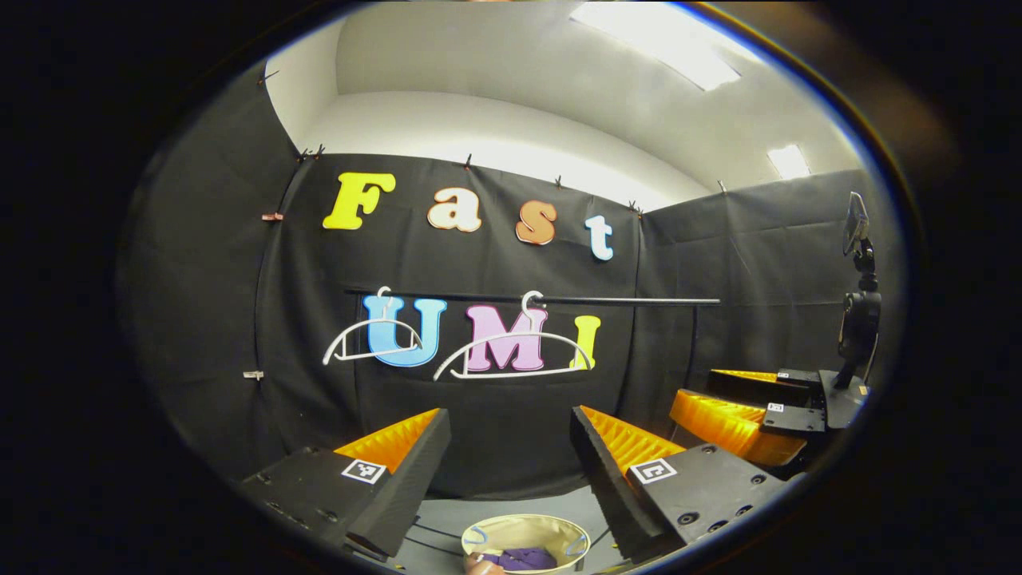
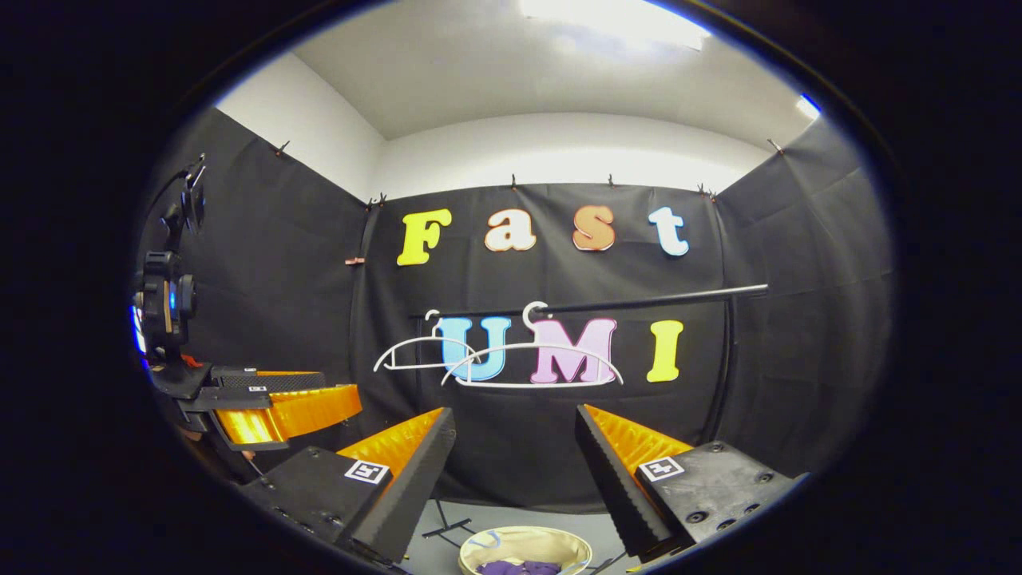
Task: Grasp the clothes on the hanger with both hands and then place them into the laundry hamper below.
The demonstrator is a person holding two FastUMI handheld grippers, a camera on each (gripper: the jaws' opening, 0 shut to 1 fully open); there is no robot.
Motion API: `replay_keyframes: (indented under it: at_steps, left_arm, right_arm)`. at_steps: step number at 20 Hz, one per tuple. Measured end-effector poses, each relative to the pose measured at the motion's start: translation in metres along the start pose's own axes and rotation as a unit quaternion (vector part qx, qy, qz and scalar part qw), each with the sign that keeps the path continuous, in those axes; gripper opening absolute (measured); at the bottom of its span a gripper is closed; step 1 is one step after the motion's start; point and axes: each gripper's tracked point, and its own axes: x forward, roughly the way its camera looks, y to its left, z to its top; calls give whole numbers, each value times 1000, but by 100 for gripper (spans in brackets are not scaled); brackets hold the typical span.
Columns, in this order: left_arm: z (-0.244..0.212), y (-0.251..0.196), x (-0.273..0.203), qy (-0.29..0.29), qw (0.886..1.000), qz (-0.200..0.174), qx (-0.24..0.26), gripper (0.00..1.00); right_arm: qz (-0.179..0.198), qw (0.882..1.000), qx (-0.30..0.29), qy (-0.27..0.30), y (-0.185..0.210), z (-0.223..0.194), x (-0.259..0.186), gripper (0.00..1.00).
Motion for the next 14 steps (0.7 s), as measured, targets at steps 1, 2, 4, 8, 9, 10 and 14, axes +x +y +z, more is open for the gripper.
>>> replay_keyframes:
  at_steps: [1,2,4,8,9,10,14]
  left_arm:
    - [4,0,-3,-7,1000,1,3,92]
    - [7,1,-5,-9,1000,5,6,95]
    - [11,4,-6,-18,1000,16,15,92]
    - [13,3,-5,-20,1000,16,17,95]
    - [12,3,-4,-19,1000,17,16,95]
    - [13,1,-4,-19,1000,16,14,97]
    - [12,-3,-2,-17,1000,11,9,95]
  right_arm:
    - [-2,1000,0,-4,-1,3,0,97]
    - [-5,1000,-1,-8,-2,5,-1,95]
    - [-14,1000,-2,-15,-7,10,0,99]
    - [-22,1000,-2,-21,-12,14,0,97]
    - [-25,999,-4,-23,-14,15,-1,94]
    - [-26,999,-6,-23,-15,16,-2,97]
    - [-34,998,-26,-35,-20,25,-6,97]
